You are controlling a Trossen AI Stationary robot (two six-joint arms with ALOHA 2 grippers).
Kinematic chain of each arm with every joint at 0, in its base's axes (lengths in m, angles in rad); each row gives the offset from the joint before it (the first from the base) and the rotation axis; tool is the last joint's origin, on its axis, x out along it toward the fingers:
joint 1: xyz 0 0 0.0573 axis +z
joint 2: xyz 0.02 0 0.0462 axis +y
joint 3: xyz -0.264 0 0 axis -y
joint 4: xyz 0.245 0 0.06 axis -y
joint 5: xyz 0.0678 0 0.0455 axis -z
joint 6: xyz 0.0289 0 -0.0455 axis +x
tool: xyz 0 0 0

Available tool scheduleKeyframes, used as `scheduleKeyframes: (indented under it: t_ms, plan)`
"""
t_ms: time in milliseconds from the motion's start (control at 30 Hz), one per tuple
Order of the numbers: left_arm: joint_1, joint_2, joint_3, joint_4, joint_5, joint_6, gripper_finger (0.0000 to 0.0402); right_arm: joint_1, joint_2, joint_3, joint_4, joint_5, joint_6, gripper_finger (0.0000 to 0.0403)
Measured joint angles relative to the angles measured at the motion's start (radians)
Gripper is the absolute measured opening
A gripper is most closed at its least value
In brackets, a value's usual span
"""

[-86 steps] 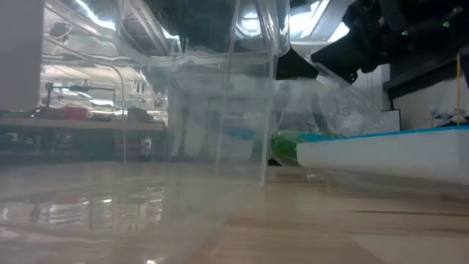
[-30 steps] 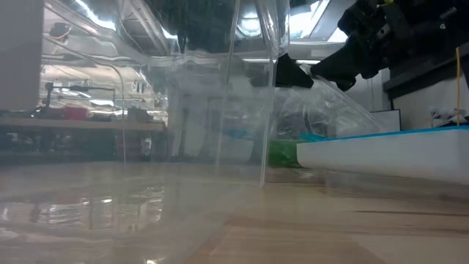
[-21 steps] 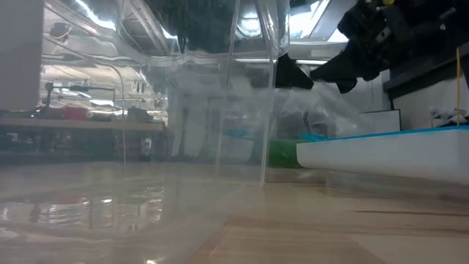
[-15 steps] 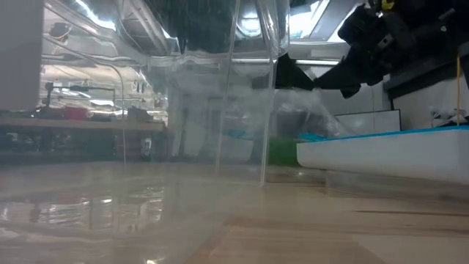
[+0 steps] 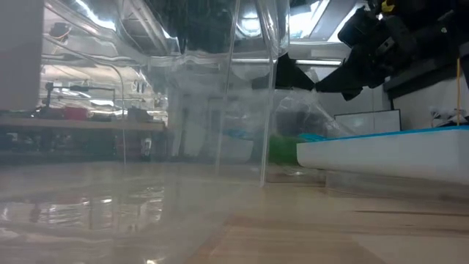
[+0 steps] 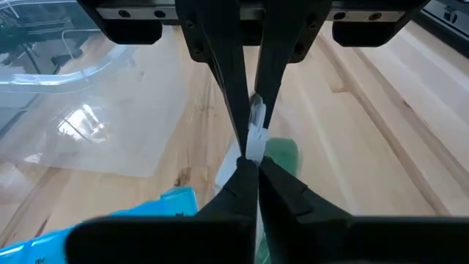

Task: Roll bandage
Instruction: Close the transparent zip bag

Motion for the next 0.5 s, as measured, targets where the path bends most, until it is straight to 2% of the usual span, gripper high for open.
scheduleKeyframes:
  t_ms: [133, 367, 500]
  plan:
    - [0.0, -0.003, 0.002, 0.008, 0.0, 0.0, 0.0, 0.0, 0.002, -0.003, -0.002, 0.01, 0.002, 0.0042]
    - [0.0, -0.004, 0.003, 0.005, 0.001, 0.0, 0.0, 0.0, 0.002, -0.003, 0.059, 0.01, 0.002, 0.0128]
    - [0.0, -0.004, 0.003, 0.001, 0.001, 0.0, 0.0, 0.0, 0.002, -0.003, 0.066, 0.01, 0.002, 0.0163]
